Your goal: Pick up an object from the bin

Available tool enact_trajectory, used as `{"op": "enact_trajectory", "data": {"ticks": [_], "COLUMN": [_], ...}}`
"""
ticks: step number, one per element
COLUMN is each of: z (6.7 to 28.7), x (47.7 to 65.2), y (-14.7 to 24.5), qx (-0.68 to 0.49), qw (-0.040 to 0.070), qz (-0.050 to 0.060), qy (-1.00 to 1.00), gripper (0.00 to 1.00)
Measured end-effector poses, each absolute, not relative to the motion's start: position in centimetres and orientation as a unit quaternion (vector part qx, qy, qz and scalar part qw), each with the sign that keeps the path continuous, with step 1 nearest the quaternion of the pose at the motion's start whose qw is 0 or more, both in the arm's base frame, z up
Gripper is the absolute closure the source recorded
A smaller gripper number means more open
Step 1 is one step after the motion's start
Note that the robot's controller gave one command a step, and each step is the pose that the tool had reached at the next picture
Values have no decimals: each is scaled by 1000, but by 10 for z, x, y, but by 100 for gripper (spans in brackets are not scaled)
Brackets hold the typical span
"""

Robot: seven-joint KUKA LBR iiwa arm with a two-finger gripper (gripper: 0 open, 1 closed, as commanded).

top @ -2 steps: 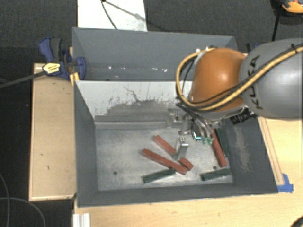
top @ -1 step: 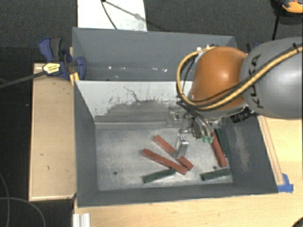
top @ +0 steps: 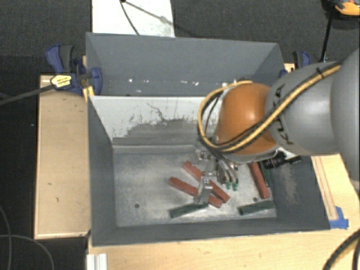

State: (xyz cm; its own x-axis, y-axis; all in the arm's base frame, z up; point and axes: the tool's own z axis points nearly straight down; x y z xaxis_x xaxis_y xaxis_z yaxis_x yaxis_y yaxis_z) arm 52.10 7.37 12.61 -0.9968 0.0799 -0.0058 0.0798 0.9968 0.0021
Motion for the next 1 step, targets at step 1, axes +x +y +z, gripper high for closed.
{"op": "enact_trajectory", "data": {"ticks": [1], "z": [106], "x": [513], "y": [74], "qx": [81], "qw": [-2], "qz": [0], "qy": [997], "gripper": [0]}}
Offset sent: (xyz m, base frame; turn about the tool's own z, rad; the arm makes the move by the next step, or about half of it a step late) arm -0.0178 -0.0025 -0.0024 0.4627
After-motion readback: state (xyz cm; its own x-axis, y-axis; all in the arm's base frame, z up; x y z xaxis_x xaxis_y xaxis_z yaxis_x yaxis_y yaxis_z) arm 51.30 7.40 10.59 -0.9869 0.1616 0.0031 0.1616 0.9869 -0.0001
